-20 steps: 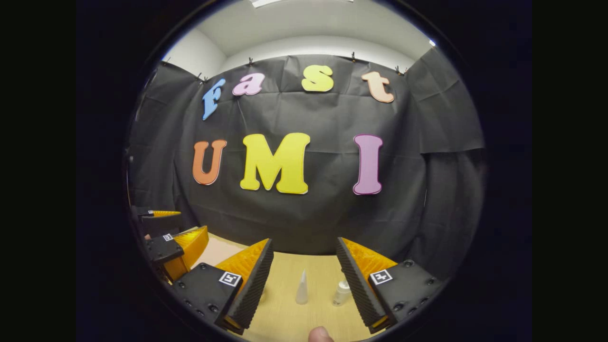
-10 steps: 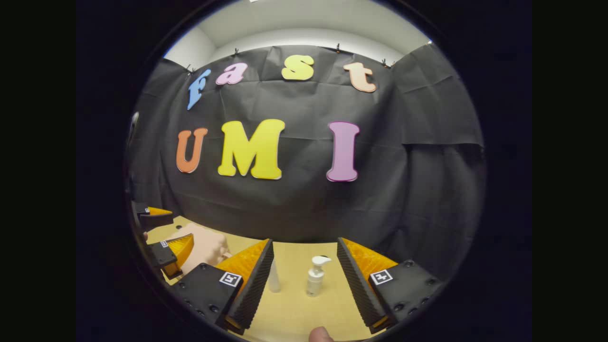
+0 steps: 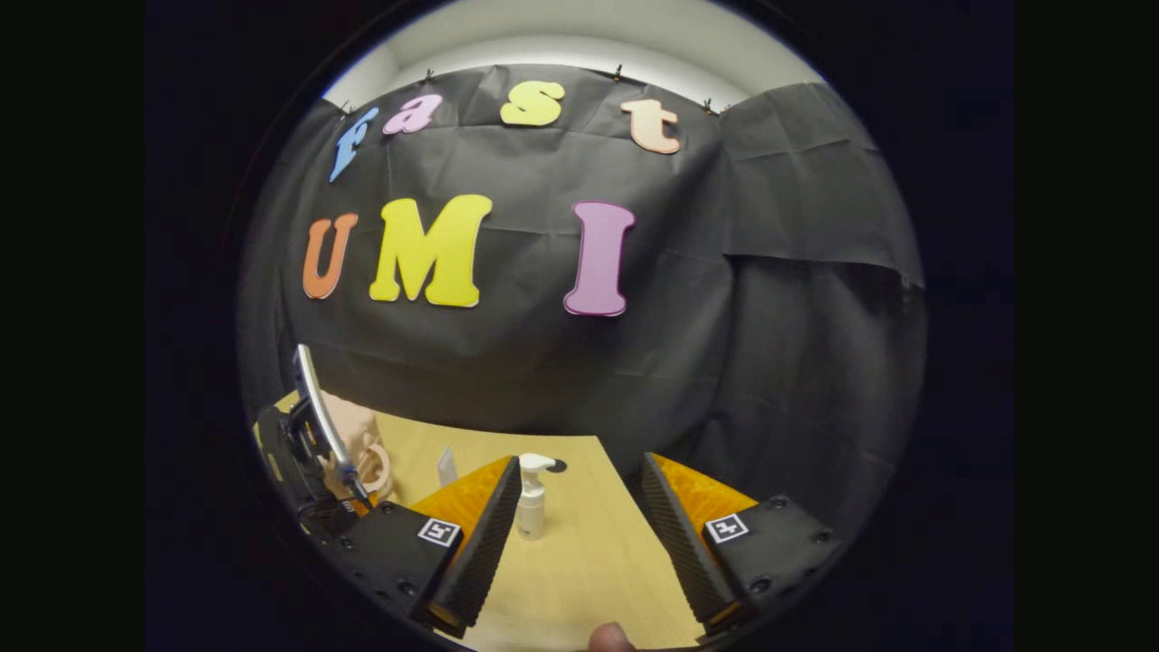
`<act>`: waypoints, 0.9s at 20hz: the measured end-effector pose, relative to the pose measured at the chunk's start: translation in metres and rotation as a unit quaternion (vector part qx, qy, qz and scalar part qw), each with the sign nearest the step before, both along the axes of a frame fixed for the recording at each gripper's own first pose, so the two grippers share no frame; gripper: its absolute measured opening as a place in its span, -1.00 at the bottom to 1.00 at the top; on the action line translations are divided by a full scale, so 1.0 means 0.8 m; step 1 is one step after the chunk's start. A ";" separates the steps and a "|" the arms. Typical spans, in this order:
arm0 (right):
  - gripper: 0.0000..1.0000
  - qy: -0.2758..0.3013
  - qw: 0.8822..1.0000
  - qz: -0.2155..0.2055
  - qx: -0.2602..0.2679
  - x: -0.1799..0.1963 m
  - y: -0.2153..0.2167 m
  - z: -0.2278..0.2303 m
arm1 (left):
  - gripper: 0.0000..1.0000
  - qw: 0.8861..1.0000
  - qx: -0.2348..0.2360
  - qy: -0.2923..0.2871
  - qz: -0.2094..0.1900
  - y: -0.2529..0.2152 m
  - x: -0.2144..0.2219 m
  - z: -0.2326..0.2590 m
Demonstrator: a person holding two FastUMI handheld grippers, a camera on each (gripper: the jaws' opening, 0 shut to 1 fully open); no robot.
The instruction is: First open the suitcase, pack the skin care products into it, and then close the suitcase.
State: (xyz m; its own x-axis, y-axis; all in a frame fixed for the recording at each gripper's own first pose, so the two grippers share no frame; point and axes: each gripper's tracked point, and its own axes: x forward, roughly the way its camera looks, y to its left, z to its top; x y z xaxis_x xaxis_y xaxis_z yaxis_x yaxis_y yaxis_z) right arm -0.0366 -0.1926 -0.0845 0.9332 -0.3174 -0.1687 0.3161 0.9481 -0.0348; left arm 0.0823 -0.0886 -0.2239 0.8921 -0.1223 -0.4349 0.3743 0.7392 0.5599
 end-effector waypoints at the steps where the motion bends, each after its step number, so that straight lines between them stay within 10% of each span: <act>1: 0.55 0.006 1.000 -0.005 0.002 -0.001 -0.006 -0.005 | 0.99 1.000 0.015 0.010 0.002 0.002 0.008 -0.008; 7: 0.59 0.029 0.999 -0.015 0.020 0.002 -0.027 -0.027 | 0.89 0.994 0.082 0.073 0.004 0.013 0.026 -0.057; 18: 0.59 0.036 0.999 0.020 0.027 -0.005 0.000 -0.038 | 0.05 0.983 0.119 0.141 -0.002 0.003 0.030 -0.080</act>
State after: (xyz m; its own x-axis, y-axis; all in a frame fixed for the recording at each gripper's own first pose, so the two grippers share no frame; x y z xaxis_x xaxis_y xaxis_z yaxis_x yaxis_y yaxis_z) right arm -0.0407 -0.1929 -0.1149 0.9297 -0.2693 -0.2514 0.2771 0.9608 -0.0044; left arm 0.1066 -0.0861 -0.2877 0.7323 0.0106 -0.6809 0.5412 0.5977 0.5914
